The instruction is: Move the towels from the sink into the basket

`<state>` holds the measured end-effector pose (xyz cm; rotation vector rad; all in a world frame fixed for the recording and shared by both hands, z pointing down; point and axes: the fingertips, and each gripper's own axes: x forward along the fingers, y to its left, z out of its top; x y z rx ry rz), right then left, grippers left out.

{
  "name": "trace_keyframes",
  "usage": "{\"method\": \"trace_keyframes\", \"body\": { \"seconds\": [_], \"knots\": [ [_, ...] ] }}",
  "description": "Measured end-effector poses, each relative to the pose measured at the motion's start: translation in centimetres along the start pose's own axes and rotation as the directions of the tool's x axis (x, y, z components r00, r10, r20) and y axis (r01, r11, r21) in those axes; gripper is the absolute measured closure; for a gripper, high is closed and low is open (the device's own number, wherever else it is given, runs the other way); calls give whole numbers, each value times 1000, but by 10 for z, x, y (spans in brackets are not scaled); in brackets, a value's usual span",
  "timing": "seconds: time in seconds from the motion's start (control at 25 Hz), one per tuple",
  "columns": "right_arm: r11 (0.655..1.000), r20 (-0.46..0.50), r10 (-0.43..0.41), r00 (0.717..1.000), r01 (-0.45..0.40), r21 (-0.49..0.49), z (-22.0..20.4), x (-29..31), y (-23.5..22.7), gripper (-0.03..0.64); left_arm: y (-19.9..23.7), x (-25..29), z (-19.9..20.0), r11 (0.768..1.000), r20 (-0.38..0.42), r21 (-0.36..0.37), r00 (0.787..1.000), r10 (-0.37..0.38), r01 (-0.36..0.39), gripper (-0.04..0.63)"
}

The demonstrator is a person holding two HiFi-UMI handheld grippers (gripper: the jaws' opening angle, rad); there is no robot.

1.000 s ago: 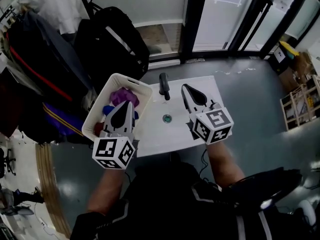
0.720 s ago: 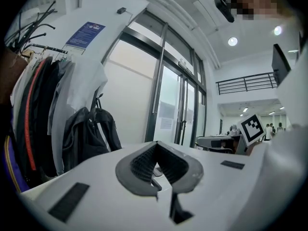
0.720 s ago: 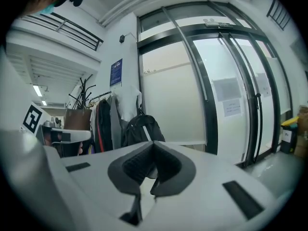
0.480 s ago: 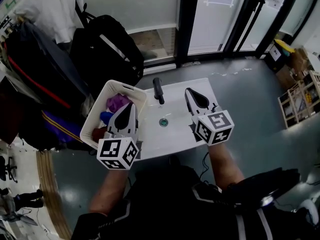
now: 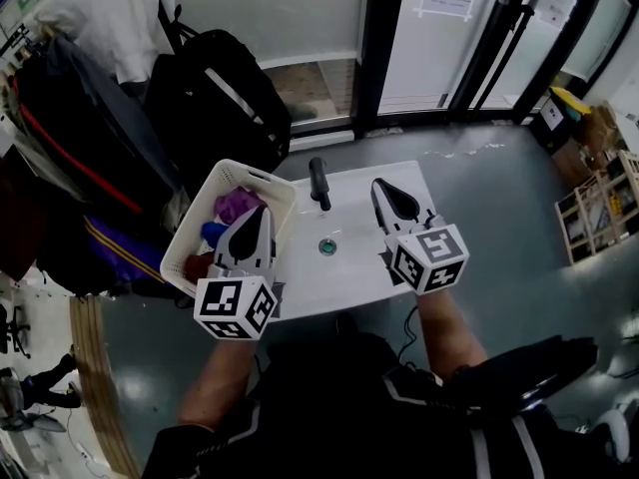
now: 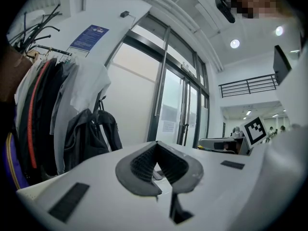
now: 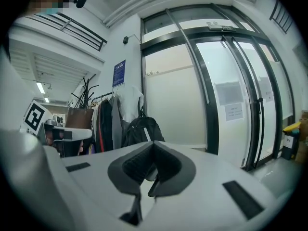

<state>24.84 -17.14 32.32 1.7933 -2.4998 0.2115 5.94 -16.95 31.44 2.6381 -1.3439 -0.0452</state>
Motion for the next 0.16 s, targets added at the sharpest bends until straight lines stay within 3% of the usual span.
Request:
{"method": "trace_keyframes", "body": {
  "seconds": [0.16],
  "knots": [
    [1000,7,5,1000,-5,-4,1,2,4,611,3,1,4,1000,10,10,1000,-7,7,592]
  ]
}}
